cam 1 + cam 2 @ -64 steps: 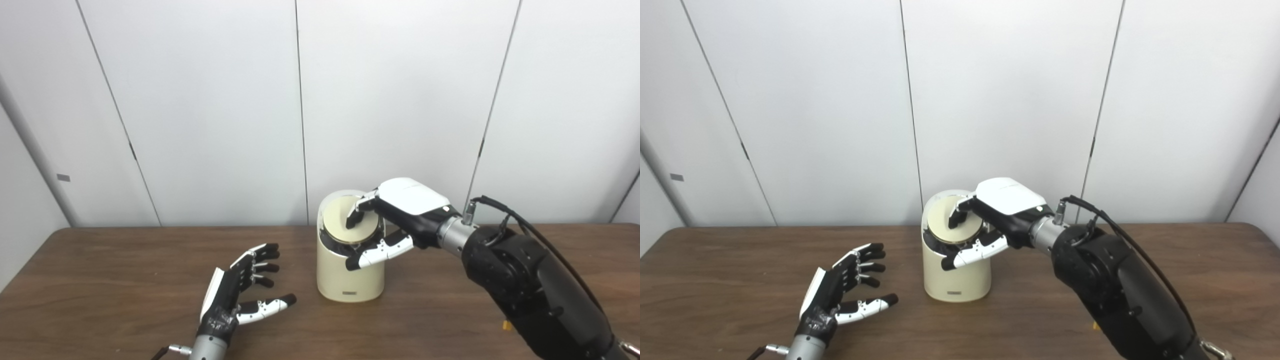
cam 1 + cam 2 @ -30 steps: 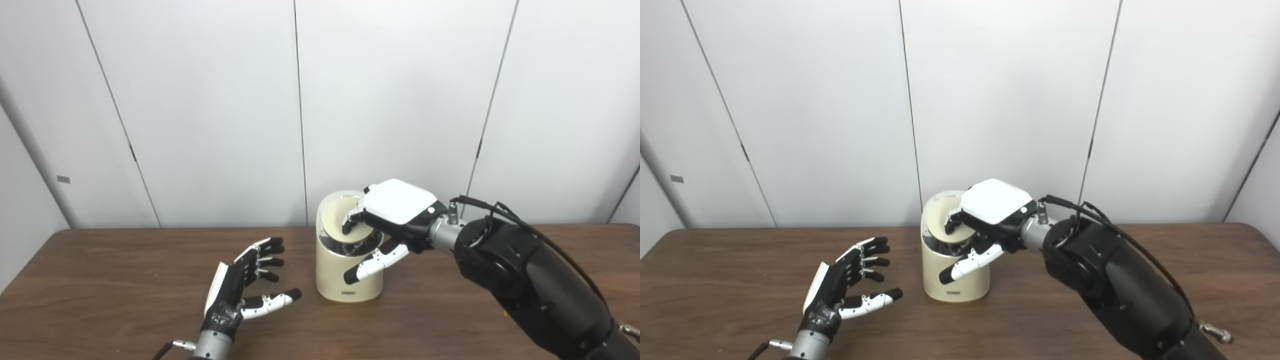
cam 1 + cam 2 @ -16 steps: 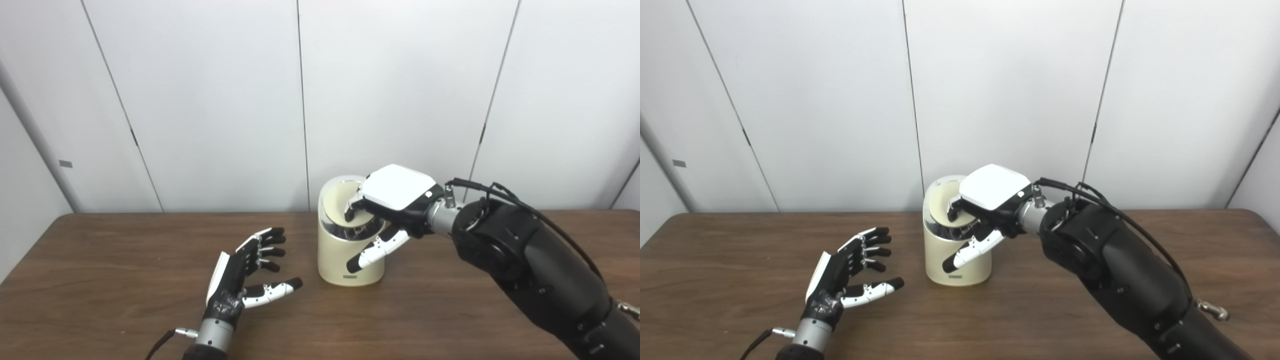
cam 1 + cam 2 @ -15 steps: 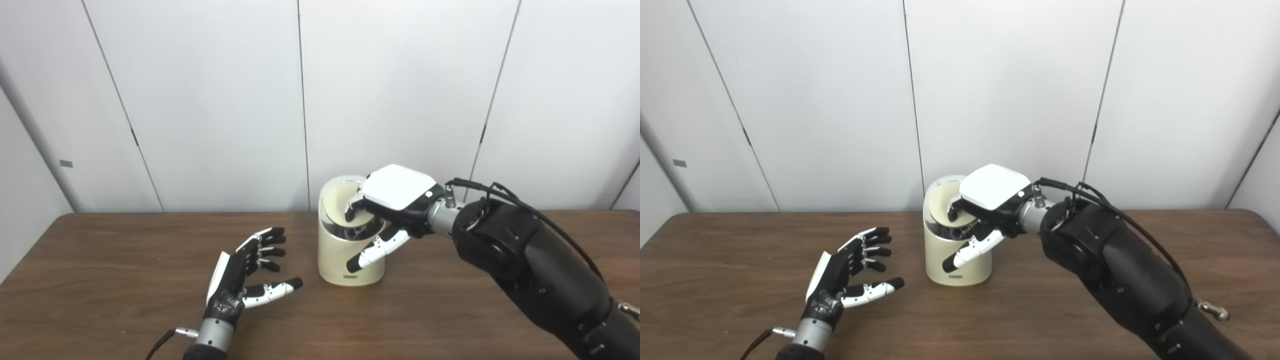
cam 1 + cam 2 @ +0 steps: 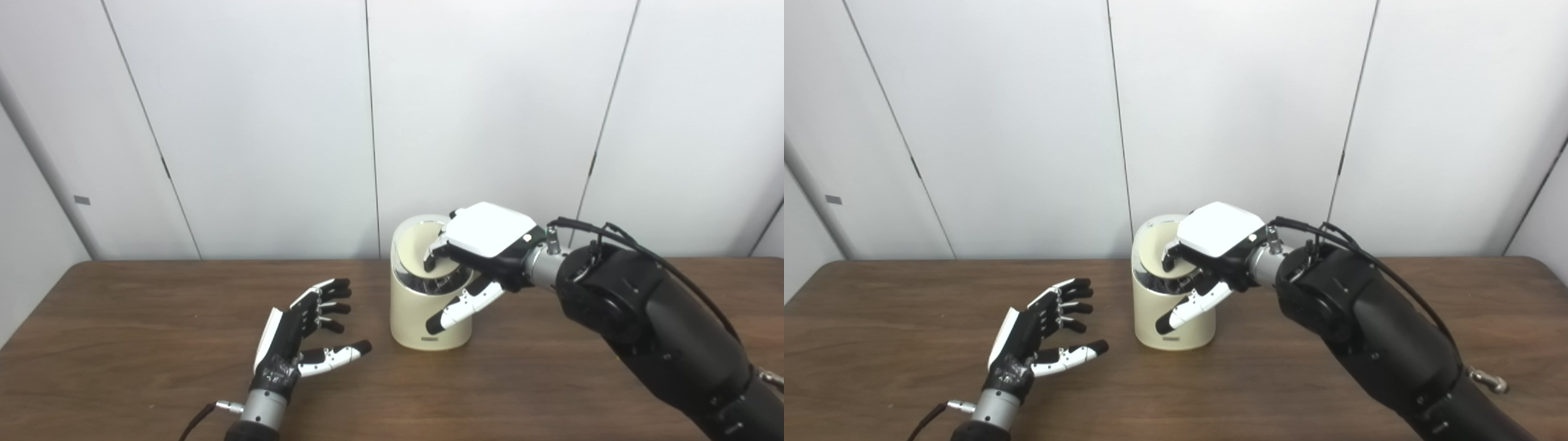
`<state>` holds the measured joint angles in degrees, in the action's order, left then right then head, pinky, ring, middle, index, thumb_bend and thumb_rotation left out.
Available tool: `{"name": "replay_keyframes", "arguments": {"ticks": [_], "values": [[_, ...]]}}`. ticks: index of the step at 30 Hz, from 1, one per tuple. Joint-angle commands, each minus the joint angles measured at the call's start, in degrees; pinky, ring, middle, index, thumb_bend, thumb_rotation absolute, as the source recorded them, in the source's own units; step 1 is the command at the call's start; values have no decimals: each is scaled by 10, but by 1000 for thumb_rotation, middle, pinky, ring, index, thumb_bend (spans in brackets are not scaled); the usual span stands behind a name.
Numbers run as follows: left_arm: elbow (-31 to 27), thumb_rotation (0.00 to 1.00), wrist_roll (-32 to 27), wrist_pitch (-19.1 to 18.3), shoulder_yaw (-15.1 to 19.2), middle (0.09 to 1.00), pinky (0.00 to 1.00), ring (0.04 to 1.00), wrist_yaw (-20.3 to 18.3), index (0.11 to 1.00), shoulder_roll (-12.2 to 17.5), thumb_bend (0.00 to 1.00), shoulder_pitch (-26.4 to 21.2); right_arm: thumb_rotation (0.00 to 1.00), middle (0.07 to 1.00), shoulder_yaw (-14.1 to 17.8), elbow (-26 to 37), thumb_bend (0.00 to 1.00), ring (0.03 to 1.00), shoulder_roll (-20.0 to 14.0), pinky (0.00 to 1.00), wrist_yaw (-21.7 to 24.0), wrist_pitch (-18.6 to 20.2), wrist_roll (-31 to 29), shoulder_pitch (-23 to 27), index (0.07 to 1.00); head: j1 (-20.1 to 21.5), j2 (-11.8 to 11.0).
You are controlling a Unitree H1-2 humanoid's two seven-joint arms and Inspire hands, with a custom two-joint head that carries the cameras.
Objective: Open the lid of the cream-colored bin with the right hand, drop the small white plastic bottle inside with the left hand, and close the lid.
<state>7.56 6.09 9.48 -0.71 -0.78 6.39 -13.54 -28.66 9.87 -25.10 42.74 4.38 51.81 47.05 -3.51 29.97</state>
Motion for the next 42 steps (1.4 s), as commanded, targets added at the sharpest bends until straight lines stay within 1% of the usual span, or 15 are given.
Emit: {"name": "replay_keyframes", "arguments": {"ticks": [1,3,5,7,10,13,16,21,23,28,31,34,42], "values": [[-16,13,-3,7,3,781,574,709,2,799,1,751,-24,888,761,3,-16,784,862,-10,929,14,1,-11,-26,733,0,0],[-15,16,0,7,3,781,570,709,3,799,2,751,-25,852,750,20,-12,752,856,-7,932,-12,-4,-14,-29,732,0,-1],[-15,19,2,7,2,780,571,707,3,799,3,748,-26,843,747,31,-9,734,855,-4,938,-31,-5,-11,-30,736,0,-1],[-15,15,1,7,3,779,573,707,2,800,3,746,-26,829,748,43,-3,718,855,1,936,-51,3,0,-31,740,0,-1],[-13,14,1,8,3,781,576,709,3,802,3,746,-28,801,747,58,2,704,848,8,917,-78,11,15,-33,738,-1,-2],[-11,12,-2,10,4,782,579,710,1,802,4,748,-29,789,743,68,2,685,833,12,889,-98,8,24,-36,734,0,-2],[-10,10,-4,12,4,782,578,711,-1,803,4,746,-29,753,735,80,-2,672,817,17,889,-118,8,26,-44,725,0,-3],[-10,22,0,10,3,781,574,707,1,800,5,749,-30,703,742,91,-2,666,809,21,894,-125,11,28,-56,741,-2,-3],[-10,17,-1,13,4,781,573,706,0,800,6,747,-30,659,744,95,-2,664,797,23,887,-130,13,28,-62,748,-1,-3],[-8,18,-3,18,3,782,575,707,-3,800,9,740,-31,593,735,98,-7,671,769,24,825,-155,1,26,-72,747,0,-2],[-9,24,-2,15,3,782,575,706,-2,799,9,745,-32,606,735,92,-2,676,773,23,809,-149,2,32,-70,740,1,-1],[-9,18,-6,15,4,783,573,705,-3,799,7,746,-32,598,727,88,-4,686,773,24,778,-155,-9,28,-71,722,1,-1],[-9,15,-3,11,2,781,572,703,-1,800,6,749,-31,601,737,83,-2,693,798,26,830,-145,-6,23,-76,725,-1,0]]}}
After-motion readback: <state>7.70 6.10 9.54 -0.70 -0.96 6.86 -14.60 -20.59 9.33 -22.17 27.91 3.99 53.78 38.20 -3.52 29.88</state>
